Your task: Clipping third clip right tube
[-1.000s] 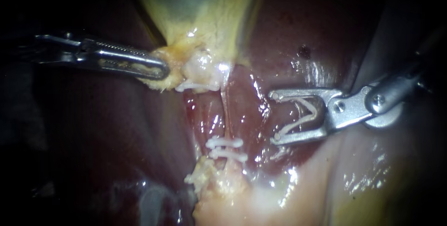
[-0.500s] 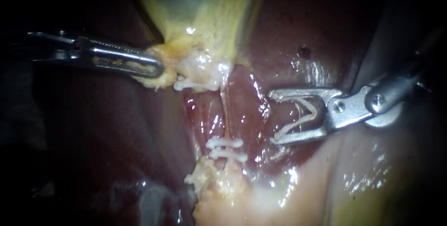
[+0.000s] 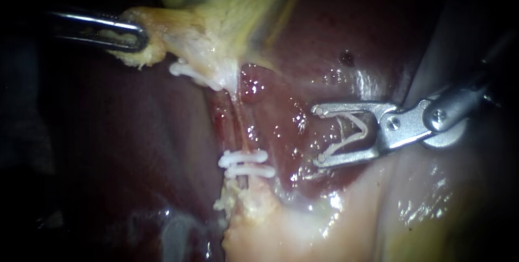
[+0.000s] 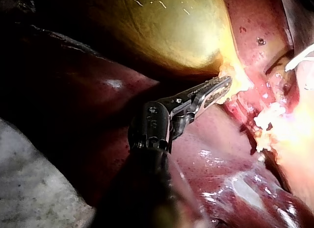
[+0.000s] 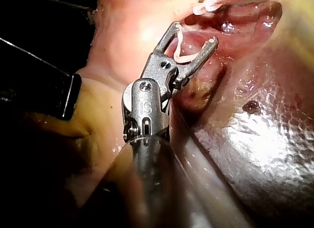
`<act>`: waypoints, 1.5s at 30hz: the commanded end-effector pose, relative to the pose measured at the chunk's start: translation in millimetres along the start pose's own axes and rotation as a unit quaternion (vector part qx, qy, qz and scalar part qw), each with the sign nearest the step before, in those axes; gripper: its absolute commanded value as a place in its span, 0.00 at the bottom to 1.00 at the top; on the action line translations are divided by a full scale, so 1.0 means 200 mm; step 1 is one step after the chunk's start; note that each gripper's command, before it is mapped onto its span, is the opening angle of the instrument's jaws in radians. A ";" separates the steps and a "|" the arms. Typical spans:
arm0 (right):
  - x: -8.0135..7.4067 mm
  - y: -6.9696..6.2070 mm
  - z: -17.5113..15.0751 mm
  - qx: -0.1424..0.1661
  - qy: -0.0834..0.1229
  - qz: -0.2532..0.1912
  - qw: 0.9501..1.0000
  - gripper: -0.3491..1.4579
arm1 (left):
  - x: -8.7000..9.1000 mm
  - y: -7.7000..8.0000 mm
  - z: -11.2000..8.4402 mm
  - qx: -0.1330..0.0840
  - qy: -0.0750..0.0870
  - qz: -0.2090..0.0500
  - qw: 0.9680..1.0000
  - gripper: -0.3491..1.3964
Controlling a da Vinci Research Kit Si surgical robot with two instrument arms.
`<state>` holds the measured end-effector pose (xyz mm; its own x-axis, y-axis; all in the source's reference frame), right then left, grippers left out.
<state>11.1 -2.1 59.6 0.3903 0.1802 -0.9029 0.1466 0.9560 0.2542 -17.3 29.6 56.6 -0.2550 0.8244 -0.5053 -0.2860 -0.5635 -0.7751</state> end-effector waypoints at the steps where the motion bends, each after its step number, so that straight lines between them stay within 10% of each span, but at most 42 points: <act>1: 0.000 0.000 0.000 0.000 0.000 0.000 1.000 0.47 | 0.000 0.000 0.000 0.001 0.001 0.000 1.000 0.00; 20: 0.009 0.012 0.037 -0.024 0.007 0.141 0.990 0.47 | 0.000 0.008 0.001 0.004 0.002 0.002 1.000 0.00; 45: -0.006 0.028 0.076 -0.016 0.036 0.208 0.977 0.47 | -0.001 0.010 0.004 0.002 0.001 0.002 1.000 0.00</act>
<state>25.5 -0.5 67.4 0.3338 0.5807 -0.7425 -0.0380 0.7953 0.6050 -18.5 28.2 55.4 -0.2545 0.8222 -0.5092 -0.2887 -0.5671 -0.7714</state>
